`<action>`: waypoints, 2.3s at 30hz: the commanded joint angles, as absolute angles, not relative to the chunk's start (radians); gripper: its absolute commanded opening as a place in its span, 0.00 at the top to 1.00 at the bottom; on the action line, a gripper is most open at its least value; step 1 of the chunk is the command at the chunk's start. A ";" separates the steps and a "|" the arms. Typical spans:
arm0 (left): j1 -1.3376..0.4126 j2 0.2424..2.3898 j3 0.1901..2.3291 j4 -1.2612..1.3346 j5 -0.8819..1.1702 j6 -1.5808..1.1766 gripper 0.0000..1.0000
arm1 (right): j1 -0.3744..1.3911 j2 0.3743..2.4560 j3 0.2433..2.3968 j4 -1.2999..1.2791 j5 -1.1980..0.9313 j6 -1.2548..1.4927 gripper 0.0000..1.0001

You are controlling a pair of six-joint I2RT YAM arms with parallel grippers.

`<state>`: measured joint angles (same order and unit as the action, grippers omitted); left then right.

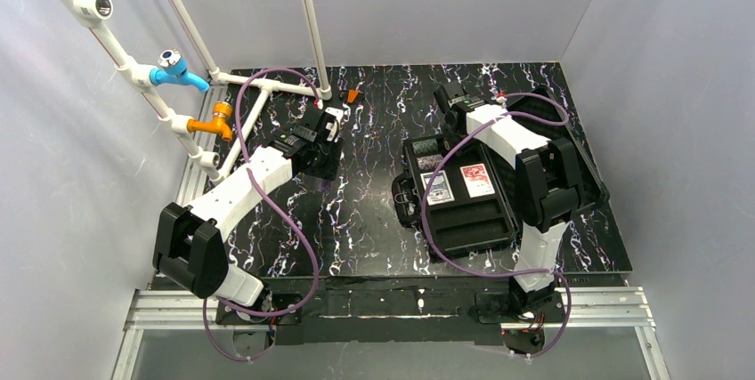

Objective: Pack up texas hold em set

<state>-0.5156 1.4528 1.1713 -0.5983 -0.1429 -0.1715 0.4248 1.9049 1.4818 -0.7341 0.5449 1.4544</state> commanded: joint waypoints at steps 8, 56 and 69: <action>-0.520 1.408 1.183 -0.584 -0.163 -0.155 1.00 | 0.420 1.914 1.507 -0.598 0.505 1.518 0.93; -0.520 1.441 1.190 -0.594 -0.166 -0.148 1.00 | 0.378 1.696 1.284 -0.239 0.498 0.628 0.46; -0.520 1.451 1.193 -0.596 -0.162 -0.147 1.00 | 0.275 1.811 1.368 -0.263 0.262 0.202 0.80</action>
<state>-0.5156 1.4612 1.1713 -0.5999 -0.1432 -0.1566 0.2943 1.7714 1.3144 -0.2588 0.3515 0.3649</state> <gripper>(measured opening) 0.421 0.228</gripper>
